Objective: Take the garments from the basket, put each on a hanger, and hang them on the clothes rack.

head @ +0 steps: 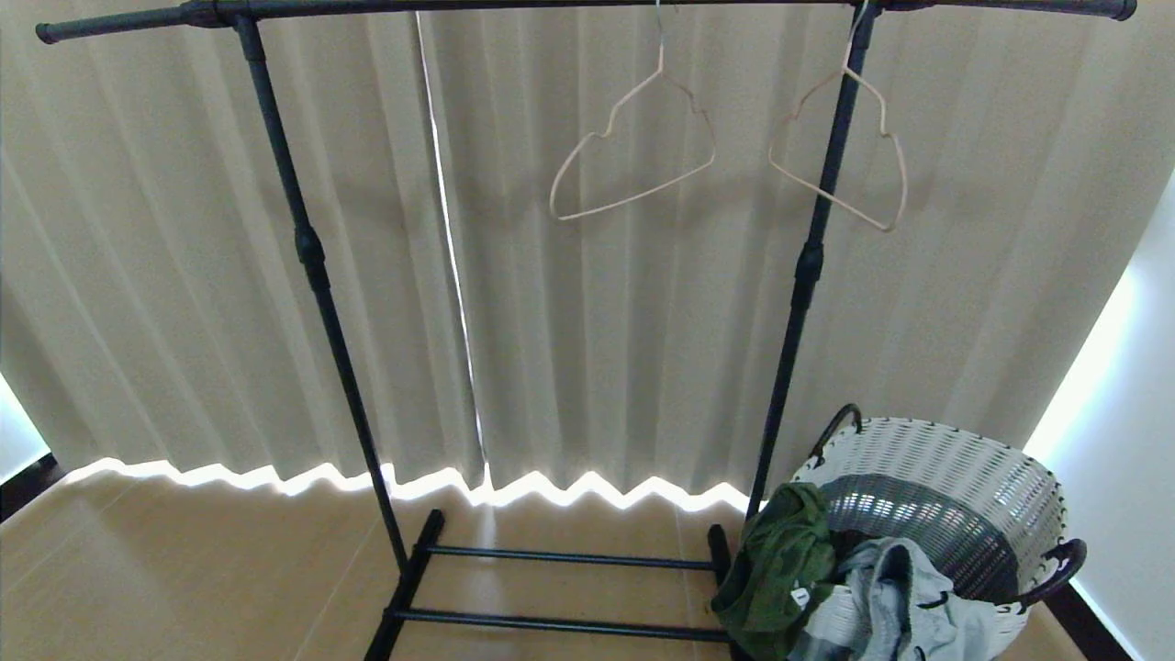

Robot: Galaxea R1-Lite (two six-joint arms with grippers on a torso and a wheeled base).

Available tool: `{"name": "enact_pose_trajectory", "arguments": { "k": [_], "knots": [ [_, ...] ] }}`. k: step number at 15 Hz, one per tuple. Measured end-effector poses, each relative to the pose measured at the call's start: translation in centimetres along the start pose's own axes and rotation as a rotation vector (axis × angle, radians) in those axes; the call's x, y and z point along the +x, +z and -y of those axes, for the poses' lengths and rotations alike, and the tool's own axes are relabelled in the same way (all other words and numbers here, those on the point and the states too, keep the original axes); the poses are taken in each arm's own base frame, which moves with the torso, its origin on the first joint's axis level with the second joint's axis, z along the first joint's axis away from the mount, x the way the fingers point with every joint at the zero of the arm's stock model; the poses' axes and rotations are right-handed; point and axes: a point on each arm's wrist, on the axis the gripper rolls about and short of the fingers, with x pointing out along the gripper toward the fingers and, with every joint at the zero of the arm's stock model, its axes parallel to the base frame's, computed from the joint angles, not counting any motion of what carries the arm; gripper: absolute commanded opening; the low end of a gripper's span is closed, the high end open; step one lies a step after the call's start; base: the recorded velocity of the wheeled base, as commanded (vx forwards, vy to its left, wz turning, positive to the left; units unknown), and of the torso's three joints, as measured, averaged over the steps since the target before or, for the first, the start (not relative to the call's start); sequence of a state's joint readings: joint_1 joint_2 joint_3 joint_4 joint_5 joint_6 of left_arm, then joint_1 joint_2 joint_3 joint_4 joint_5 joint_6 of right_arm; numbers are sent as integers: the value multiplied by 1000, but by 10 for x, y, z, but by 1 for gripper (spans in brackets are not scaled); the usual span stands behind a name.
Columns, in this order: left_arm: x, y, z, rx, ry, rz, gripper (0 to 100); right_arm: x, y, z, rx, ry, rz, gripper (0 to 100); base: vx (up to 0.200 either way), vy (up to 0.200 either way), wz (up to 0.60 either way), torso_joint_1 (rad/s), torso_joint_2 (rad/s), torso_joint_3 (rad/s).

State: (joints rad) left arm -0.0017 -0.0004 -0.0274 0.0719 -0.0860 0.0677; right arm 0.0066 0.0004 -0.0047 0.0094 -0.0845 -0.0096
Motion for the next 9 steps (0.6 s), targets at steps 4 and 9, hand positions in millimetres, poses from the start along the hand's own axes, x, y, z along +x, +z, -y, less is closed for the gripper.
{"name": "enact_pose_trajectory", "arguments": {
  "k": [4, 9],
  "knots": [
    [0, 0, 0, 0, 1, 0, 100, 0, 0, 0, -1, 0, 0, 100, 0, -50, 0, -1, -1, 2],
    [0, 0, 0, 0, 2, -1, 100, 0, 0, 0, -1, 1, 0, 100, 0, 0, 0, 0, 0, 0]
  ]
}}
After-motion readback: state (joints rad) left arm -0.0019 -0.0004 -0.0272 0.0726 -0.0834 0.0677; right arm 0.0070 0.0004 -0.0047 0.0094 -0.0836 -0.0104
